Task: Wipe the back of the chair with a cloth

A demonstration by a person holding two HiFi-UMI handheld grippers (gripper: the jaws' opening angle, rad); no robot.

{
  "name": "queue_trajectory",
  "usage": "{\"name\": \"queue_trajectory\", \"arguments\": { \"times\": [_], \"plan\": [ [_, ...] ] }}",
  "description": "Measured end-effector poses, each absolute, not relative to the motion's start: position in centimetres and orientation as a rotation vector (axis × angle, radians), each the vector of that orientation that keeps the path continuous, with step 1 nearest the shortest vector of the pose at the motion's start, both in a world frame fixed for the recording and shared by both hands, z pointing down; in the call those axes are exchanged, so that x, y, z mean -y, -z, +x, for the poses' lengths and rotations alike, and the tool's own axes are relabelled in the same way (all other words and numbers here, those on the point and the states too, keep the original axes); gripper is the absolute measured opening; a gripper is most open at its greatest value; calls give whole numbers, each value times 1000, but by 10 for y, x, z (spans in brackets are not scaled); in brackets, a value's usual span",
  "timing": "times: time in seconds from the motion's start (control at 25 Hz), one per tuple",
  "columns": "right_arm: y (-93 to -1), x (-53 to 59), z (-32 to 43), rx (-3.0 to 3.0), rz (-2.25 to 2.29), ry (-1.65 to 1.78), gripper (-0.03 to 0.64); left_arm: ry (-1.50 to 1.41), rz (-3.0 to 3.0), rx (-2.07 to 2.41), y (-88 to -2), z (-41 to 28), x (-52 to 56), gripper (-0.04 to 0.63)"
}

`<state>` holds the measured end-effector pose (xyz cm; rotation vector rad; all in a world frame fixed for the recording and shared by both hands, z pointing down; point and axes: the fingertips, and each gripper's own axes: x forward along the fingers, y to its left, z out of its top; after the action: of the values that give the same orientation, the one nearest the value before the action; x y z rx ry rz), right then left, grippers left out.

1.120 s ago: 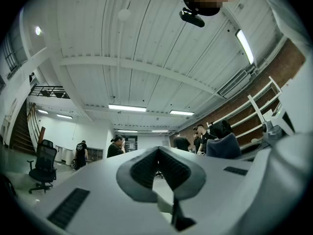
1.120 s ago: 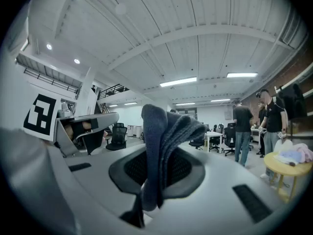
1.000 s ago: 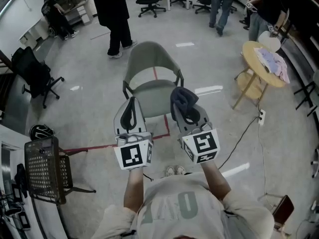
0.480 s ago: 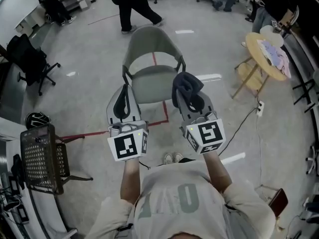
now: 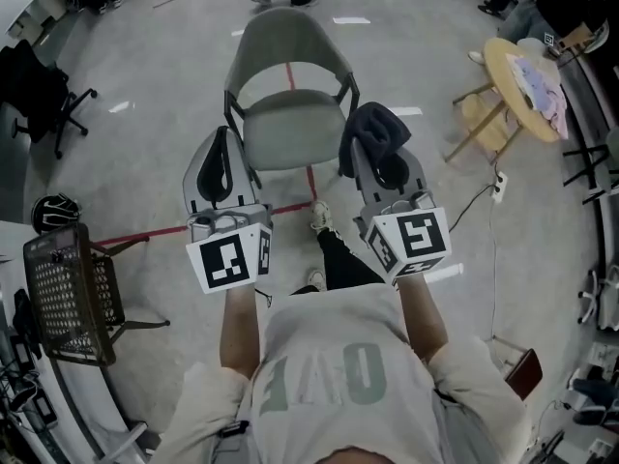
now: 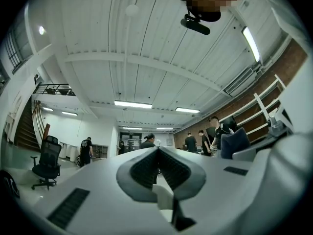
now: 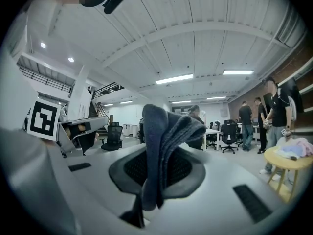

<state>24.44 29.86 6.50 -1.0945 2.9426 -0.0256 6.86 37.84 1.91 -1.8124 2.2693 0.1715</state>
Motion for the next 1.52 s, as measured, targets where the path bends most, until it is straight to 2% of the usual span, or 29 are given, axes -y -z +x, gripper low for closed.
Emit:
{"name": "queue_trajectory", "arguments": {
  "times": [0.24, 0.84, 1.28, 1.52],
  "plan": [
    [-76, -237, 209, -2948, -1023, -41, 54, -150, -1801, -2256, -29, 53, -318, 15],
    [-80, 17, 100, -3036, -824, -10, 55, -110, -1660, -2321, -5, -33, -76, 15],
    [-80, 50, 37, -3045, -806, 56, 55, -102, -1678, -2328, -4, -89, -29, 15],
    [-58, 63, 34, -3002, -863, -62, 55, -124, -1735, -2272, -1, -92, -1, 15]
  ]
}}
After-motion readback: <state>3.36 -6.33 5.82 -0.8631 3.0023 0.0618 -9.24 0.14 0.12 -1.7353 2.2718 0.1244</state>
